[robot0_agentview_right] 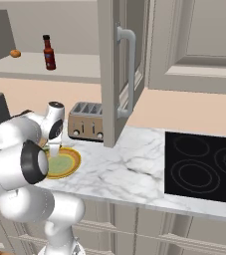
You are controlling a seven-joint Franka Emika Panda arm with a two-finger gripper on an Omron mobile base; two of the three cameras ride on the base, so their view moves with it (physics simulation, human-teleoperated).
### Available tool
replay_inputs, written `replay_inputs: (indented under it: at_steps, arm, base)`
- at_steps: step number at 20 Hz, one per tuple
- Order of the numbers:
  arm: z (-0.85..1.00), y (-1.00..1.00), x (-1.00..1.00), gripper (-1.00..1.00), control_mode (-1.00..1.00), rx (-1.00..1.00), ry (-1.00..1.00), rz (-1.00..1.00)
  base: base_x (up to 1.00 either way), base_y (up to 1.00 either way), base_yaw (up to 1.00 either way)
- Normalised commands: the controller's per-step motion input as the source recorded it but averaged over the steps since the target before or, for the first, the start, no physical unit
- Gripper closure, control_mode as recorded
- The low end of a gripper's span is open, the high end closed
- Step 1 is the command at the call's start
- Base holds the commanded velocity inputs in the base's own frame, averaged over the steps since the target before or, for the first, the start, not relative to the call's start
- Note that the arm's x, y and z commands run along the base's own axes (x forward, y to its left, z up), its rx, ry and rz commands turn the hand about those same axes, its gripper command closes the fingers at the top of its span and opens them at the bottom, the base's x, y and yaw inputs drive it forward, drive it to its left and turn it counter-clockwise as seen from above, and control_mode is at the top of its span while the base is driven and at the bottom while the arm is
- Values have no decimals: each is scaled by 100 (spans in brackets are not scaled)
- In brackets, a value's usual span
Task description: Pick the fish from the plate and place it on the cutting board. Then pick the condiment bottle from the cabinet and place it next to the cutting board.
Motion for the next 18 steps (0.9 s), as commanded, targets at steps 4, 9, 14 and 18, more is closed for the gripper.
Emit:
replay_inputs:
  at_steps: [4, 9, 14, 18]
  arm:
    - [4, 39, -11, 100, -100, 2, -5, 0]
    - [1, 43, -9, 100, -100, 3, -5, 0]
    - [0, 45, -3, 100, -100, 1, -5, -1]
    - [0, 48, 0, 100, -100, 1, -4, -3]
  base:
    - [0, 0, 0]
    - [0, 0, 0]
    - [0, 0, 0]
    - [0, 0, 0]
